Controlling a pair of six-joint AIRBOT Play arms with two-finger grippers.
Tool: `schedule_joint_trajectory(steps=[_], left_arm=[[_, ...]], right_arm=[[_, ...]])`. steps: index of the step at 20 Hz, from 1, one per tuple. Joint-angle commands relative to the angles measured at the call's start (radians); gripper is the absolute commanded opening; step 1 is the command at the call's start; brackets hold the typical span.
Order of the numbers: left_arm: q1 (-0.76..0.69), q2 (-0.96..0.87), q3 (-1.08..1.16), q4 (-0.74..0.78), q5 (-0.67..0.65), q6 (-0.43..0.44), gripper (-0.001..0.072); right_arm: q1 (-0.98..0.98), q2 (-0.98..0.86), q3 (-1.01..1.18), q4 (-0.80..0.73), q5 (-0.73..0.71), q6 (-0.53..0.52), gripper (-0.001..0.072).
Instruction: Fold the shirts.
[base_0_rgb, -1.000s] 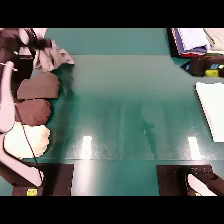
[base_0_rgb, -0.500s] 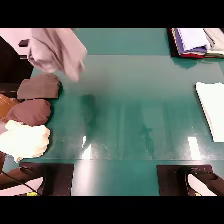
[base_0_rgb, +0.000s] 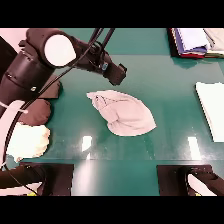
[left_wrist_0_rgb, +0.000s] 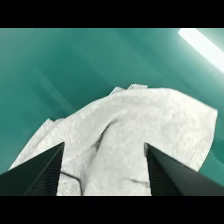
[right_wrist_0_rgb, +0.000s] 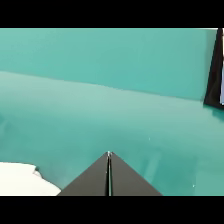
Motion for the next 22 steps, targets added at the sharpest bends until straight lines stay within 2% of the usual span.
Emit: schedule_joint_trajectory(steps=[1, 3, 5, 8, 13, 16, 18, 19, 21, 22], left_arm=[[0.114, -0.019, -0.031, 0.004, -0.021, -0.081, 0.0591], [0.227, -0.019, -0.102, -0.016, -0.021, -0.124, 0.0591], [0.32, -0.019, -0.222, -0.079, -0.021, -0.122, 0.0591], [0.398, -0.019, -0.446, -0.235, 0.042, -0.05, 0.0591], [0.402, -0.027, -0.711, -0.417, 0.27, 0.072, 0.0591], [0.385, -0.07, -0.725, -0.497, 0.323, 0.134, 0.0589], [0.348, -0.088, -0.725, -0.497, 0.378, 0.135, 0.0578], [0.338, -0.09, -0.724, -0.492, 0.404, 0.133, 0.044], [0.345, -0.092, -0.71, -0.483, 0.417, 0.132, 0.0107], [0.356, -0.092, -0.691, -0.474, 0.397, 0.132, 0.0026]], right_arm=[[0.0, 0.0, 0.002, 0.0, 0.034, 0.0, 0.0011], [0.0, 0.0, 0.002, 0.001, 0.037, 0.0, 0.0011], [0.0, 0.0, 0.002, 0.001, 0.04, 0.0, 0.0011], [0.0, 0.0, 0.002, 0.001, 0.041, 0.0, 0.0011], [0.0, -0.014, 0.002, 0.007, 0.059, 0.0, 0.0011], [0.0, -0.042, 0.002, 0.009, 0.092, 0.001, 0.0011], [0.0, -0.06, 0.002, 0.009, 0.11, 0.002, 0.0011], [0.0, -0.071, 0.002, 0.008, 0.118, 0.006, 0.0011], [-0.002, -0.09, 0.001, 0.003, 0.165, 0.019, 0.0011], [-0.007, -0.097, -0.011, 0.005, 0.2, 0.02, 0.0011]])
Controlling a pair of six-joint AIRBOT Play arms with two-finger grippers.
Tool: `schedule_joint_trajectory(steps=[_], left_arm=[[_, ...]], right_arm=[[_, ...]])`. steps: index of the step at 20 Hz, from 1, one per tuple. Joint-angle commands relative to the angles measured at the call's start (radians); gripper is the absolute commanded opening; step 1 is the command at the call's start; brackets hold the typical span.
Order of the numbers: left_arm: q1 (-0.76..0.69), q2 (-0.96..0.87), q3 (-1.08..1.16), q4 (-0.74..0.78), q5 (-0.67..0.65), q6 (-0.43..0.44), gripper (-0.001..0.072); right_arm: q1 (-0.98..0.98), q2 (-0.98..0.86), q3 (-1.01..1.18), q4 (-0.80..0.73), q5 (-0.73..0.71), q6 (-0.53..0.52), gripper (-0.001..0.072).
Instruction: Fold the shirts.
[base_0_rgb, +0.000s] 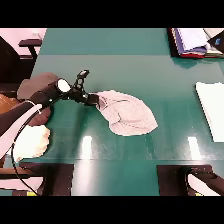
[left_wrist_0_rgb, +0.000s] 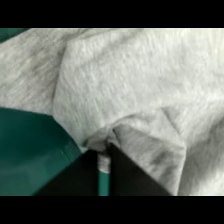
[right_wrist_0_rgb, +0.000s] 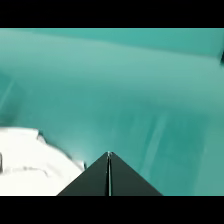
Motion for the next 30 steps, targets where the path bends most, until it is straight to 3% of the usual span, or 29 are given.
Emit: schedule_joint_trajectory(steps=[1, 5, 6, 7, 8, 12, 16, 17, 19, 21, 25, 30], left_arm=[[0.019, -0.008, 0.044, 0.005, -0.006, 0.008, 0.0024], [0.095, -0.006, 0.189, 0.075, -0.183, 0.011, 0.0024], [0.102, -0.006, 0.208, 0.086, -0.203, 0.021, 0.0025], [0.102, -0.006, 0.216, 0.096, -0.209, 0.035, 0.0024], [0.101, -0.006, 0.216, 0.096, -0.211, 0.035, 0.0025], [0.101, -0.008, 0.216, 0.096, -0.213, 0.034, 0.0025], [0.101, -0.008, 0.216, 0.095, -0.217, 0.034, 0.0024], [0.101, -0.008, 0.216, 0.095, -0.218, 0.034, 0.0025], [0.101, -0.008, 0.216, 0.095, -0.22, 0.034, 0.0025], [0.101, -0.007, 0.217, 0.095, -0.227, 0.035, 0.0025], [0.111, 0.08, 0.285, 0.175, -0.26, 0.035, 0.0025], [0.124, 0.315, 0.556, 0.261, -0.33, 0.052, 0.0024]], right_arm=[[-0.018, -0.02, -0.049, -0.001, 0.101, 0.012, 0.0011], [-0.132, 0.044, -0.389, 0.001, 0.122, 0.034, 0.0012], [-0.165, 0.056, -0.502, 0.004, 0.123, 0.035, 0.0067], [-0.188, 0.058, -0.608, 0.027, 0.121, 0.035, 0.0338], [-0.201, 0.051, -0.713, 0.071, 0.106, 0.034, 0.0514], [-0.119, -0.051, -1.017, 0.32, -0.085, -0.079, 0.0508], [0.076, -0.215, -1.006, 0.42, -0.249, -0.117, 0.05], [0.111, -0.253, -0.974, 0.418, -0.265, -0.117, 0.047], [0.168, -0.32, -0.898, 0.417, -0.278, -0.124, 0.0332], [0.199, -0.359, -0.821, 0.408, -0.286, -0.134, 0.0029], [0.16, -0.301, -0.627, 0.28, -0.214, -0.129, 0.001], [-0.03, -0.06, -0.27, 0.202, -0.003, -0.129, 0.001]])
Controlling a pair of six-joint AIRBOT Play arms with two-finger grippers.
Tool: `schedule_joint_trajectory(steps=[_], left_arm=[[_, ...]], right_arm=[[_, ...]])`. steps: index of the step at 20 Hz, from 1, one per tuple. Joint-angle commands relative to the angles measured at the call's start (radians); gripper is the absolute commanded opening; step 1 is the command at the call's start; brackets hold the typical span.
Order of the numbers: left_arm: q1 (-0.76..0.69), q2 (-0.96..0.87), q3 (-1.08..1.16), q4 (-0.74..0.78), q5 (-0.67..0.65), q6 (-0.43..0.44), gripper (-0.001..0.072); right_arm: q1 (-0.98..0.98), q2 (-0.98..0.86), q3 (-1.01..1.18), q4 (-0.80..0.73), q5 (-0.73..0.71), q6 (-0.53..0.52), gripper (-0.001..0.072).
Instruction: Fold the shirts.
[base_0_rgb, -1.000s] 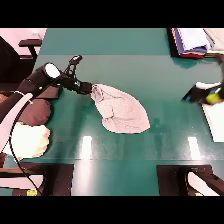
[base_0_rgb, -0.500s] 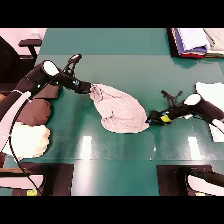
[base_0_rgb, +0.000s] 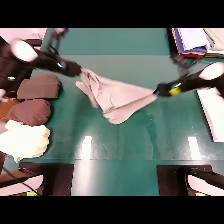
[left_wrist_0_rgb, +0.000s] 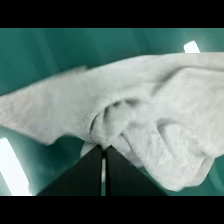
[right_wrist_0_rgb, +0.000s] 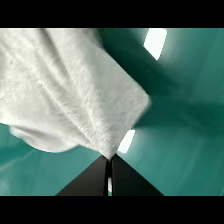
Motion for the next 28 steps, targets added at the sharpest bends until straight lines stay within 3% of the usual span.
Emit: schedule_joint_trajectory(steps=[1, 7, 12, 15, 19, 23, 26, 27, 28], left_arm=[[0.004, 0.158, 0.193, 0.044, -0.054, 0.024, 0.0024], [0.004, 0.359, 0.407, 0.034, -0.118, 0.042, 0.0024], [0.004, 0.335, 0.377, 0.034, -0.253, 0.042, 0.0023], [0.004, 0.29, 0.215, 0.034, -0.266, 0.04, 0.0023], [-0.013, 0.264, -0.167, 0.035, -0.241, 0.042, 0.0023], [-0.142, 0.264, -0.492, 0.033, -0.238, 0.042, 0.0023], [-0.277, 0.264, -0.594, -0.012, -0.232, 0.042, 0.0026], [-0.303, 0.264, -0.596, -0.031, -0.225, 0.042, 0.0036], [-0.315, 0.264, -0.592, -0.056, -0.205, 0.042, 0.0285]], right_arm=[[-0.123, 0.148, 0.254, -0.05, 0.141, 0.0, 0.001], [-0.253, 0.282, 0.547, -0.05, 0.245, 0.044, 0.0009], [-0.266, 0.205, 0.63, -0.05, 0.329, 0.124, 0.0009], [-0.206, 0.078, 0.63, -0.079, 0.408, 0.13, 0.0009], [-0.032, -0.046, 0.486, -0.322, 0.417, 0.129, 0.0009], [0.049, -0.03, 0.253, -0.357, 0.378, 0.131, 0.0009], [0.057, 0.026, 0.151, -0.358, 0.332, 0.132, 0.0009], [0.055, 0.047, 0.125, -0.357, 0.318, 0.132, 0.0009], [0.051, 0.066, 0.103, -0.357, 0.308, 0.132, 0.0009]])
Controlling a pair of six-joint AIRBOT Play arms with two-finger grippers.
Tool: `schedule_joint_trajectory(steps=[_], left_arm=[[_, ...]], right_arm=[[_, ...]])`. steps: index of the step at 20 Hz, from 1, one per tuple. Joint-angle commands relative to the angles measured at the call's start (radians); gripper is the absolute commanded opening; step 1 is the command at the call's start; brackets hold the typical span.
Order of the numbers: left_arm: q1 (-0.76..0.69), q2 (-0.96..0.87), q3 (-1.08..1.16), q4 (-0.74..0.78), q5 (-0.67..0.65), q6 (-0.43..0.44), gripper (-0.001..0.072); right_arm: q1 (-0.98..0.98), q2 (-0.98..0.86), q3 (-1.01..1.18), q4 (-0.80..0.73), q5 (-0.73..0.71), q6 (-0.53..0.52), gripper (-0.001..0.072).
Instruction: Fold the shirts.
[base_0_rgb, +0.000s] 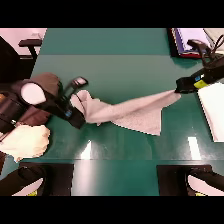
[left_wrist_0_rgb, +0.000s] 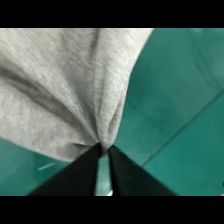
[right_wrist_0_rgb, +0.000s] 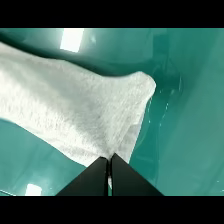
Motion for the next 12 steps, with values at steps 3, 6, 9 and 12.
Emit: schedule_joint_trajectory(steps=[3, 6, 9, 12], left_arm=[[-0.058, -0.001, -0.017, -0.032, 0.085, -0.029, 0.0551], [0.086, -0.003, 0.063, 0.021, 0.144, -0.076, 0.0551], [0.275, -0.066, 0.082, 0.002, 0.195, -0.08, 0.0551], [0.355, -0.195, 0.082, -0.024, 0.208, -0.043, 0.0551]], right_arm=[[-0.017, 0.076, -0.113, -0.014, -0.042, 0.004, 0.0009], [-0.044, 0.092, -0.113, -0.013, -0.045, 0.006, 0.0009], [-0.05, 0.086, -0.113, -0.013, -0.046, 0.006, 0.0009], [-0.035, 0.064, -0.113, -0.012, -0.046, 0.006, 0.0009]])
